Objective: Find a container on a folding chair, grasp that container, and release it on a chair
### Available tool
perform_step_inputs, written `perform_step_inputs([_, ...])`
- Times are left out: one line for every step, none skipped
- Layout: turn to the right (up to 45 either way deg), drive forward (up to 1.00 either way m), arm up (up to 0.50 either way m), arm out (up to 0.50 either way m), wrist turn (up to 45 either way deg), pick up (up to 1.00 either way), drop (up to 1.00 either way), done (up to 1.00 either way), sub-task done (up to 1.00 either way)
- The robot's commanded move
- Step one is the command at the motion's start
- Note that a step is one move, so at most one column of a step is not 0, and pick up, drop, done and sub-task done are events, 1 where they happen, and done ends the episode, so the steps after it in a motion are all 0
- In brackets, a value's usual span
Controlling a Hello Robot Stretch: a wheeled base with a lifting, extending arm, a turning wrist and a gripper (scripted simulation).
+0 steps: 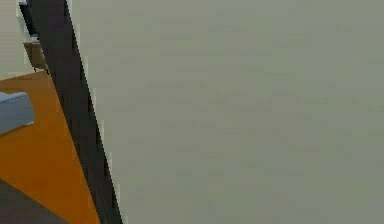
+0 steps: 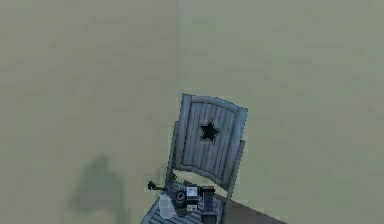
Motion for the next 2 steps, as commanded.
perform_step_inputs([0.0,0.0,-0.3,0.0,0.0,0.0,0.0,0.0,0.0])
perform_step_inputs([0.0,0.0,0.0,0.0,0.0,1.0,0.0,0.0,0.0])
